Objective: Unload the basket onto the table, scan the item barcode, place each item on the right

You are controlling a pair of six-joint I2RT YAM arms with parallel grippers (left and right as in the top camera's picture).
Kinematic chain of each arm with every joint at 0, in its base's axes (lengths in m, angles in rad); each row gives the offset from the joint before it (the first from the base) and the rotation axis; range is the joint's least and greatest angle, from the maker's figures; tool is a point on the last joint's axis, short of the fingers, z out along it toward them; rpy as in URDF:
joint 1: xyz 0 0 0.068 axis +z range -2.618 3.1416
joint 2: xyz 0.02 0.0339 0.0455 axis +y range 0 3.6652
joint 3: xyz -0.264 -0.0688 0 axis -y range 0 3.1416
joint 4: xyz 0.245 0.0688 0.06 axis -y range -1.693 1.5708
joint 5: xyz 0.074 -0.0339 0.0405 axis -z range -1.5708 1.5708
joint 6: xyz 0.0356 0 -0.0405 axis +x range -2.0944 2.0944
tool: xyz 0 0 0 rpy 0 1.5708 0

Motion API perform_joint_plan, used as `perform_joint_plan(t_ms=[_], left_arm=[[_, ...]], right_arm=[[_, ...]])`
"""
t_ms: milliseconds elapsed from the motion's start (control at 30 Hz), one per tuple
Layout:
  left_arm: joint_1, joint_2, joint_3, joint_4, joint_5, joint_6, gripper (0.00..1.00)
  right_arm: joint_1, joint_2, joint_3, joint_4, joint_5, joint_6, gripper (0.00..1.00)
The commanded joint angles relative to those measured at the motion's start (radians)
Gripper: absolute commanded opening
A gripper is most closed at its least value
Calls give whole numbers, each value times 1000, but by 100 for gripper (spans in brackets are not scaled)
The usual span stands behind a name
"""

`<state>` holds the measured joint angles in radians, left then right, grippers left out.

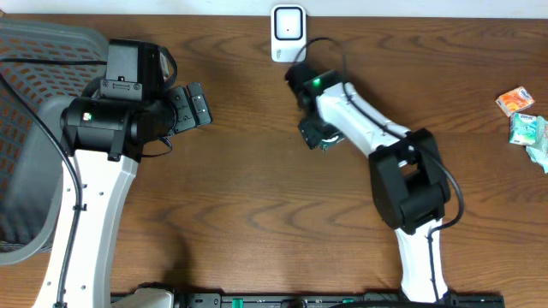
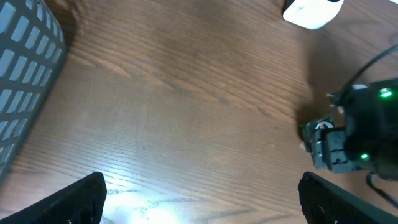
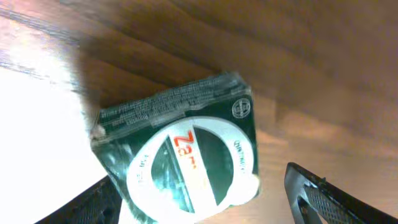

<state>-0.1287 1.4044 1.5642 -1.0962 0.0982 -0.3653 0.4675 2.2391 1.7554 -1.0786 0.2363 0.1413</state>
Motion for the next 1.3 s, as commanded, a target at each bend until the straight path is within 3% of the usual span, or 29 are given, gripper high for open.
perform_joint_plan(t_ms=[0, 200, 267, 400, 567, 900, 1267], left_arm=[[4, 0, 12, -3, -6, 6, 98], [4, 0, 12, -3, -6, 6, 98], [4, 0, 12, -3, -6, 6, 98], [4, 0, 12, -3, -6, 6, 98], [4, 0, 12, -3, -6, 6, 98], [4, 0, 12, -3, -6, 6, 98], [4, 0, 12, -3, -6, 6, 98]], right_arm=[[-45, -38, 32, -22, -243, 169, 78], [-127, -59, 32, -21, -397, 383, 81], [-148, -59, 32, -21, -433, 488, 99], [-167, -59, 31, -21, -568, 542, 99], [-167, -59, 31, -27, -566, 582, 96], [-150, -58, 30, -78, -294, 1049, 99], [-119, -37, 29, -35, -271, 1085, 99]])
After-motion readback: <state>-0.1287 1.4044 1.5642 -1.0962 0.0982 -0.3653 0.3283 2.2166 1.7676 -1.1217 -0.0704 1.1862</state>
